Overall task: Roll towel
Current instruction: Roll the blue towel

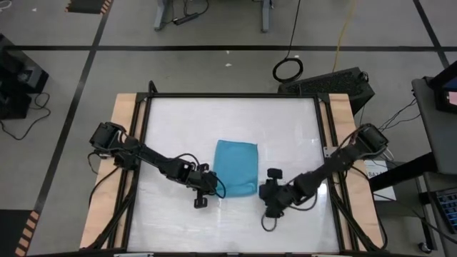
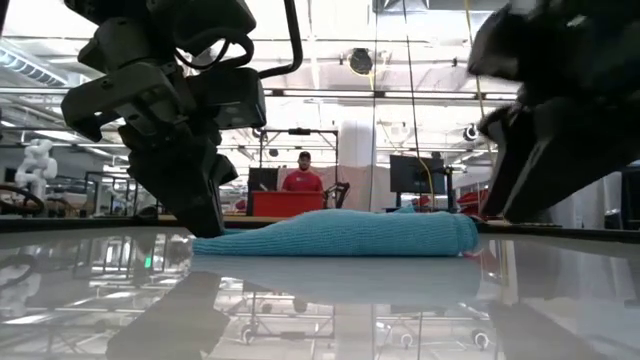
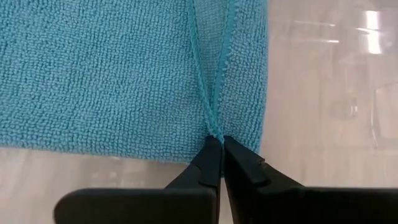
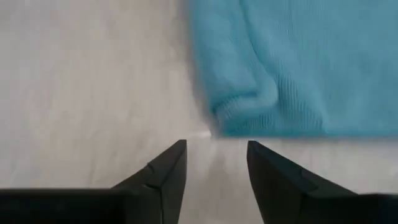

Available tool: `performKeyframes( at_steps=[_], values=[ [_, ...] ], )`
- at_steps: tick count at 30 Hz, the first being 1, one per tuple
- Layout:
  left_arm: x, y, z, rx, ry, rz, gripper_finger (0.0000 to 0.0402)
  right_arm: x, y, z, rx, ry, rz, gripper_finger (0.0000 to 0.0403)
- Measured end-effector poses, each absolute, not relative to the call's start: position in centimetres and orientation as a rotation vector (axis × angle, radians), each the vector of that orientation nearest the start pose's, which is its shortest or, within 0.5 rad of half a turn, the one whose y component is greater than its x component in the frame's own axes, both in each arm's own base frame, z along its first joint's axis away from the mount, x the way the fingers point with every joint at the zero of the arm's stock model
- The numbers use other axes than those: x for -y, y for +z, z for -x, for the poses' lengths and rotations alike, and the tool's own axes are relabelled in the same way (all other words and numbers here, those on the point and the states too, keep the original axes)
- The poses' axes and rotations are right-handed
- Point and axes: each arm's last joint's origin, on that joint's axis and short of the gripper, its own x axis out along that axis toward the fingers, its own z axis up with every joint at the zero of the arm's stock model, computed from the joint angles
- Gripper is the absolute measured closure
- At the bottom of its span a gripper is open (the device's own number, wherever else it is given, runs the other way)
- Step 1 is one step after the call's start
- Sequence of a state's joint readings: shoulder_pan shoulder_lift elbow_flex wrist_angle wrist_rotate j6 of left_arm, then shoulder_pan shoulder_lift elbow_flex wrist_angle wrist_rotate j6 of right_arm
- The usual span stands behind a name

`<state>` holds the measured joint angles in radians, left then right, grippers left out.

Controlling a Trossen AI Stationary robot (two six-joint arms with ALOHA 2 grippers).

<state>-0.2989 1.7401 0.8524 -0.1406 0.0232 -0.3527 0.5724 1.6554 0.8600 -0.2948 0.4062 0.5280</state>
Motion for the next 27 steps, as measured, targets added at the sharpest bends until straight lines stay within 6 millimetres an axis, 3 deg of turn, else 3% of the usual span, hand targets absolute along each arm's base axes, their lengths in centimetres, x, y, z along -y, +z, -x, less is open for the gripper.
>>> performKeyframes(
  at_steps=[6, 11, 20, 27],
  values=[
    [8.7, 12.8, -30.3, -1.066, -0.109, 0.199, 0.0386, -17.5, 14.9, -25.6, -0.816, -0.004, 0.408, 0.0243],
    [8.1, 12.8, -30.4, -1.071, -0.117, 0.225, 0.0386, -17.7, 14.2, -26.2, -0.775, -0.004, 0.599, 0.0243],
    [7.6, 12.8, -30.6, -1.077, -0.124, 0.251, 0.0386, -16.3, 11.8, -27.7, -0.851, -0.001, 0.655, 0.0243],
    [7.4, 12.8, -30.6, -1.076, -0.133, 0.238, 0.0386, -15.2, 11.5, -28.2, -0.872, -0.072, 0.567, 0.0254]
  ],
)
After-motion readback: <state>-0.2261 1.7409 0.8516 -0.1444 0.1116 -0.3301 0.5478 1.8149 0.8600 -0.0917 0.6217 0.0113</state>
